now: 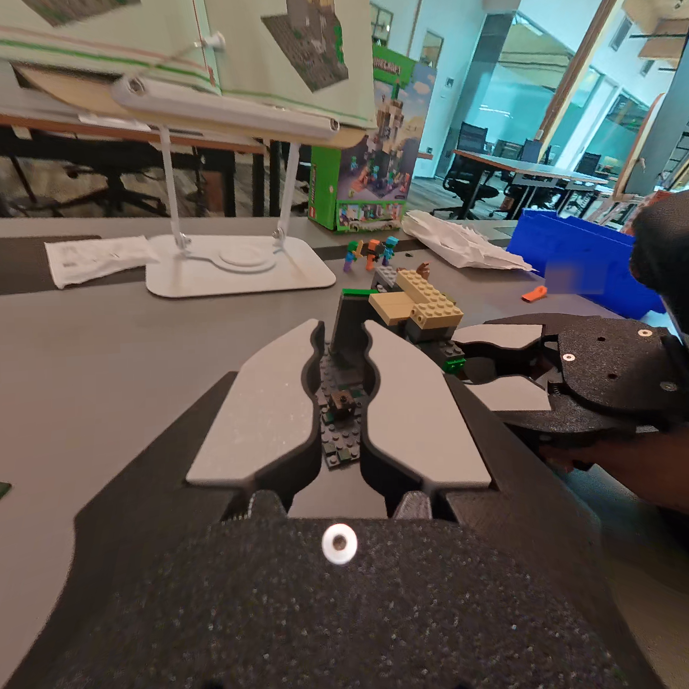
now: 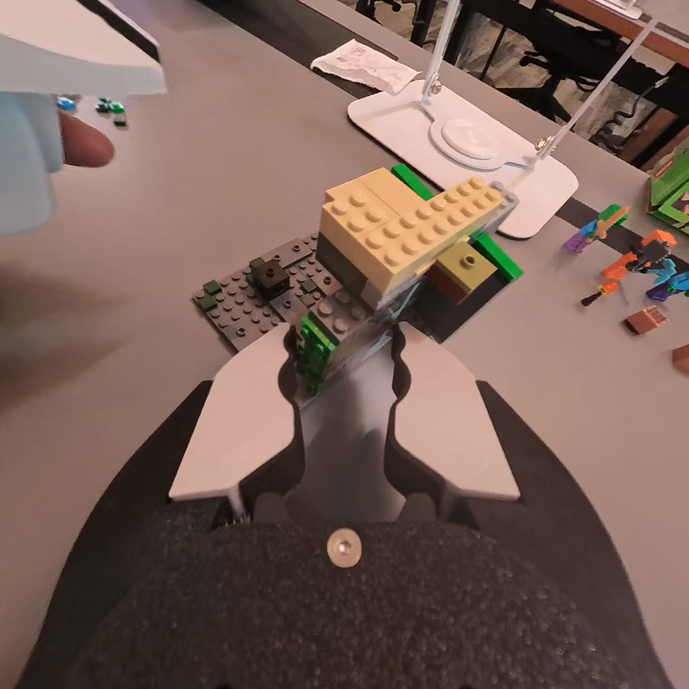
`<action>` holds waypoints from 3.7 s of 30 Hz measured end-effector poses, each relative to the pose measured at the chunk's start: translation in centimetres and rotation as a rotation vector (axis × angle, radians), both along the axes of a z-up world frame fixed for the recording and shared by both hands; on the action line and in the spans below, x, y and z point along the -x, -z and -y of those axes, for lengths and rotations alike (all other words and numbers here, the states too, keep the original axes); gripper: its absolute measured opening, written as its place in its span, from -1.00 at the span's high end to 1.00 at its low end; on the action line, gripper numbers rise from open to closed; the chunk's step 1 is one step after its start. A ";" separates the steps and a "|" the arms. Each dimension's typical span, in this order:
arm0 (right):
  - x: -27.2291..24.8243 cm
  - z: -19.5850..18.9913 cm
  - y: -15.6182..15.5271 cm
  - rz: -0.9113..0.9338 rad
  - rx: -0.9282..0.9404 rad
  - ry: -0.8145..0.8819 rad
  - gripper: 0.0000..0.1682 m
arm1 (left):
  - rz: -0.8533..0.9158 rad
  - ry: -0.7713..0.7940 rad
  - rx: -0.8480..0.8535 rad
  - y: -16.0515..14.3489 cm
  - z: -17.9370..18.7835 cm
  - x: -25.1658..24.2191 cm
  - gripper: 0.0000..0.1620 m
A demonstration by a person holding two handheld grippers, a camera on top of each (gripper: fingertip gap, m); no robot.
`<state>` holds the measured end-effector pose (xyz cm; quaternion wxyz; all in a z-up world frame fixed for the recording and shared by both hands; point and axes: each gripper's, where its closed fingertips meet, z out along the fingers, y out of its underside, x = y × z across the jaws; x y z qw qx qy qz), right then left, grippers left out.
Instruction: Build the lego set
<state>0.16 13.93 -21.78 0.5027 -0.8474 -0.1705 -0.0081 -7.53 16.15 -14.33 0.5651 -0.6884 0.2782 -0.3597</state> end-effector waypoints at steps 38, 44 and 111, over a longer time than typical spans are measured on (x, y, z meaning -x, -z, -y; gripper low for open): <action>-0.6 -9.9 0.1 -0.113 0.050 -0.788 0.78 | -0.138 -0.004 -0.095 1.8 -1.8 -0.2 1.00; -0.2 -9.7 0.1 -0.107 0.037 -0.647 0.78 | -0.121 -0.026 -0.096 1.3 -1.9 0.4 1.00; 1.0 -0.6 -3.4 -0.121 -0.155 -0.010 1.00 | -0.324 -0.152 -0.186 2.4 -1.3 0.6 1.00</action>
